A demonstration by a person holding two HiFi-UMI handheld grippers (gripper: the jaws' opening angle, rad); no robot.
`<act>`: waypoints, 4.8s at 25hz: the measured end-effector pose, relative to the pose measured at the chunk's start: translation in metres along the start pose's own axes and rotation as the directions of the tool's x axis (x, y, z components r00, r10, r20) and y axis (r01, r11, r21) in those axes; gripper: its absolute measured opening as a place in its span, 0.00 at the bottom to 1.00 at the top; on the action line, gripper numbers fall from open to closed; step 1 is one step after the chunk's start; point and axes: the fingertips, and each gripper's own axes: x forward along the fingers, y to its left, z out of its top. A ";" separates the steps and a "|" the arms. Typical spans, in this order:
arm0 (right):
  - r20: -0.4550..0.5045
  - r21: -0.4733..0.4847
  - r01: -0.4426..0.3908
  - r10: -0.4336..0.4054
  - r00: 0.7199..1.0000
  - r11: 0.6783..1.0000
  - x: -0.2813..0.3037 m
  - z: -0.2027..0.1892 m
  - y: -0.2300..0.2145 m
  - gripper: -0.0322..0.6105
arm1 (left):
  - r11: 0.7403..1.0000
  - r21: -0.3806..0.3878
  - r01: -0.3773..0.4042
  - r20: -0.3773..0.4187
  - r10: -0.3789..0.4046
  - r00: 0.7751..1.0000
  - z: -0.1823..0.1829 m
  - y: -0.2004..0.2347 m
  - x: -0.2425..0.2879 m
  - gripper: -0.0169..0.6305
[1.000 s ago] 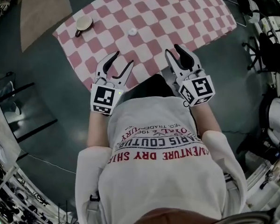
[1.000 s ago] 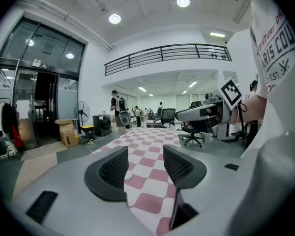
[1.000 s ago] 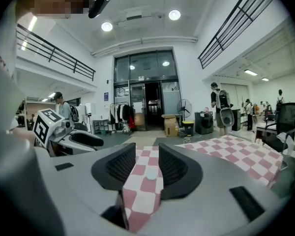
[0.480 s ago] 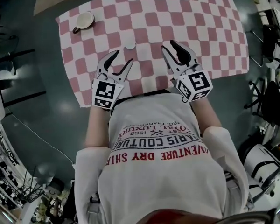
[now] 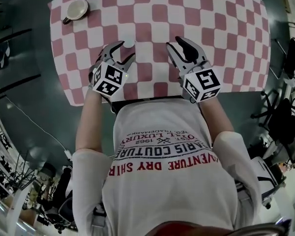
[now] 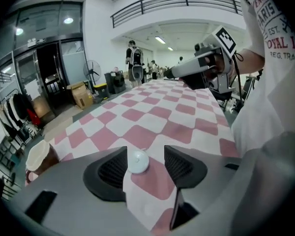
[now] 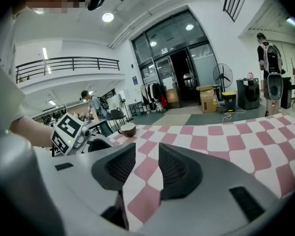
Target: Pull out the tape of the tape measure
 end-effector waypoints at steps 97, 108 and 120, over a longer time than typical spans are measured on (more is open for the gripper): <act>-0.147 -0.363 -0.340 0.307 0.940 0.867 -0.003 0.025 0.115 0.10 | 0.777 0.520 0.354 -0.216 -0.281 0.935 0.070 -0.016 -0.107 0.38; -0.281 -0.285 -0.184 0.102 0.954 0.941 0.009 0.006 0.069 0.10 | 0.869 0.422 0.260 -0.178 -0.202 0.963 0.071 -0.005 -0.077 0.38; -0.302 -0.182 -0.005 -0.051 0.952 0.983 0.000 0.000 0.022 0.10 | 0.908 0.388 0.155 -0.116 -0.119 0.986 0.066 0.005 -0.064 0.38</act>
